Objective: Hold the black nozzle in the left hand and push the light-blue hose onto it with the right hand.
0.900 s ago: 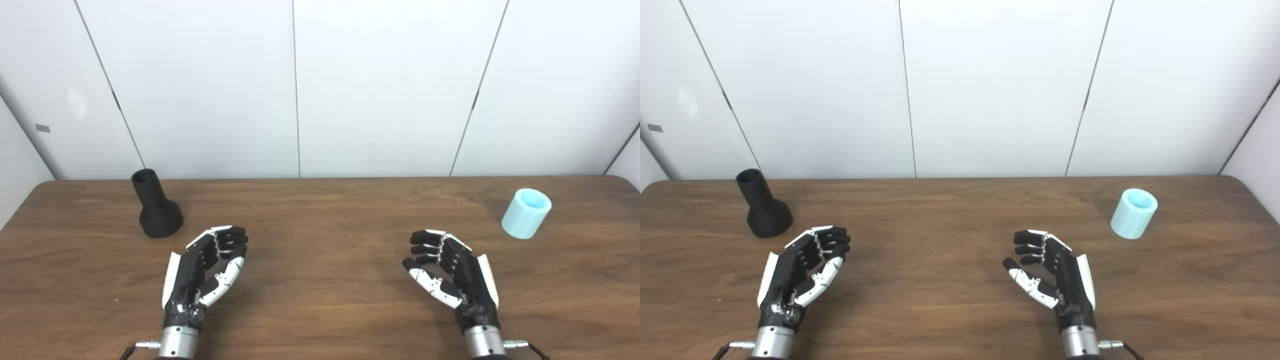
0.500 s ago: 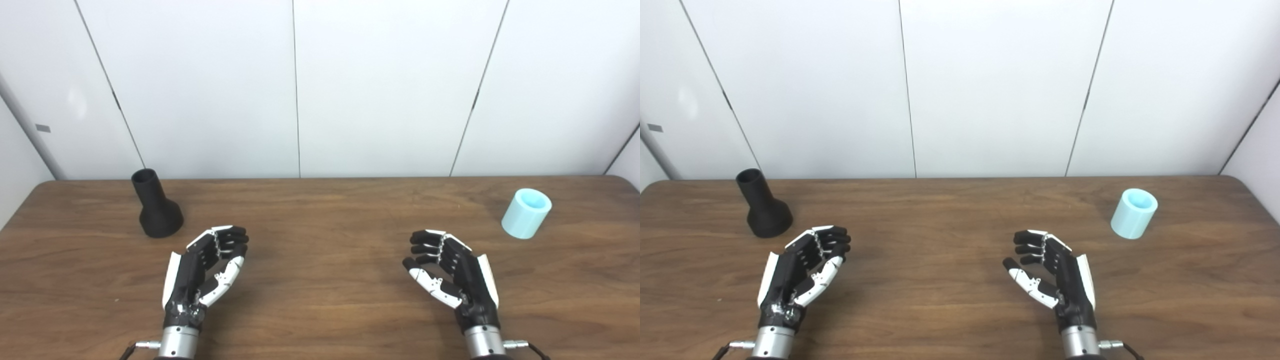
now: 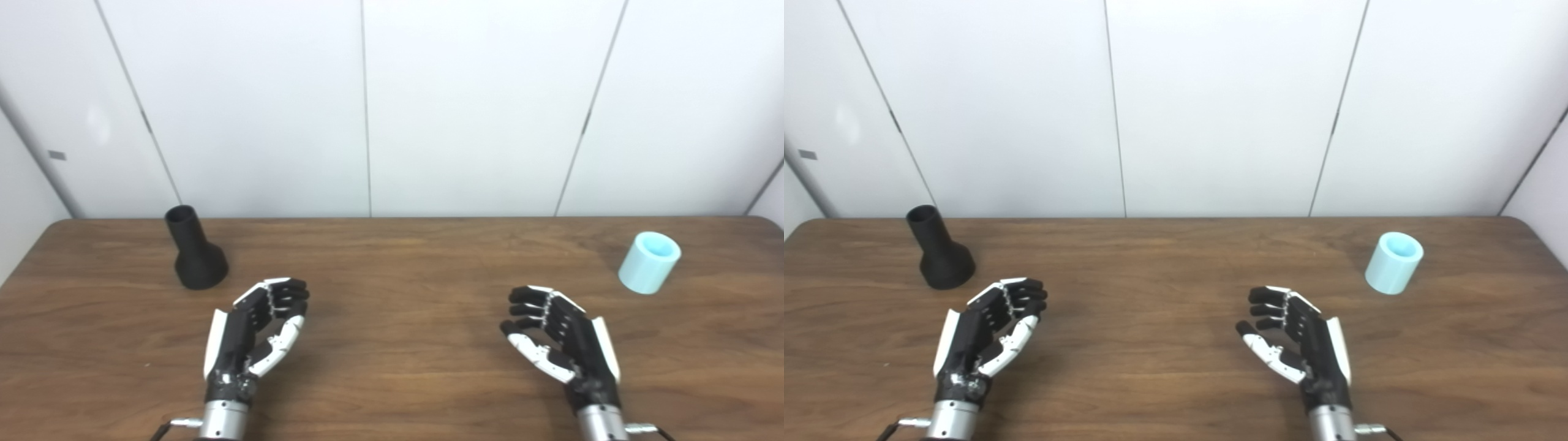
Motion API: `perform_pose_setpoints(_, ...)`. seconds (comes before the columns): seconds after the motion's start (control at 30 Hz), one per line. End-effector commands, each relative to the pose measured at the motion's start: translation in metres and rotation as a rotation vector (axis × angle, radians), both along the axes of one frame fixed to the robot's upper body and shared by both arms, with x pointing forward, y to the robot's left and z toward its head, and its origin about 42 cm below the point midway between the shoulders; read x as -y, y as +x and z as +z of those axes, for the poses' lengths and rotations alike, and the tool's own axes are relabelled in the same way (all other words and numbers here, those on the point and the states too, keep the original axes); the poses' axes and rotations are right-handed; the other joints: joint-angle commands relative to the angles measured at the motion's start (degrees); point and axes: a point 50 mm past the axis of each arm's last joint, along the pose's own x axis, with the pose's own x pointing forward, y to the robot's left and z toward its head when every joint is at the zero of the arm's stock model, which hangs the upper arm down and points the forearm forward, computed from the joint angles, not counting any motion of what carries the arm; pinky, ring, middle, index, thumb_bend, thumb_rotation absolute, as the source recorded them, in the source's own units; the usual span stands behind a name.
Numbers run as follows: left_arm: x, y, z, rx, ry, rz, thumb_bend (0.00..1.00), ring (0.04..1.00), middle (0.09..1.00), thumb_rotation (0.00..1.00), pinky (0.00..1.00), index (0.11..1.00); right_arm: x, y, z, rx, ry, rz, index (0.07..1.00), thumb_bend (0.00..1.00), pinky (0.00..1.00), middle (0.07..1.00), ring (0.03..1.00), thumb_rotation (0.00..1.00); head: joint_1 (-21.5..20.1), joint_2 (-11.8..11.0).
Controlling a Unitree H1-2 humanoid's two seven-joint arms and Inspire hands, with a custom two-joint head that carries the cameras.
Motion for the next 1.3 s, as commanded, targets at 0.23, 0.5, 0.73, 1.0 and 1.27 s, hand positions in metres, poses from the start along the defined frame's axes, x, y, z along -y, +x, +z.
perform_pose_setpoints(0.23,0.020,-0.007,-0.011,-0.031,0.009,0.000,0.32,0.600,0.624,0.33,0.53,0.610,0.016,0.004,0.014,0.084,-0.002,0.010,0.633,0.27,0.60,0.664,0.649,0.00,1.32,-0.51)
perform_pose_setpoints(0.5,0.015,-0.008,-0.010,-0.033,-0.020,0.026,0.33,0.605,0.626,0.31,0.53,0.615,0.013,0.004,0.014,0.070,0.012,0.013,0.641,0.26,0.60,0.673,0.660,0.00,2.09,-0.76)
perform_pose_setpoints(0.73,0.010,-0.010,0.008,0.051,-0.062,0.090,0.66,0.595,0.627,0.37,0.51,0.636,0.019,0.006,0.015,0.063,0.001,0.002,0.641,0.26,0.61,0.675,0.666,0.00,4.27,-0.94)
perform_pose_setpoints(1.0,0.001,-0.011,0.020,0.112,-0.135,0.140,0.81,0.619,0.652,0.29,0.53,0.657,0.024,0.007,0.014,0.047,0.017,0.004,0.647,0.26,0.63,0.680,0.677,0.00,6.84,-1.42)
perform_pose_setpoints(1.27,-0.041,-0.015,0.005,0.116,-0.091,0.244,0.84,0.634,0.664,0.27,0.55,0.667,0.026,0.009,0.015,0.036,0.014,-0.003,0.654,0.24,0.63,0.685,0.679,0.00,9.82,-1.91)
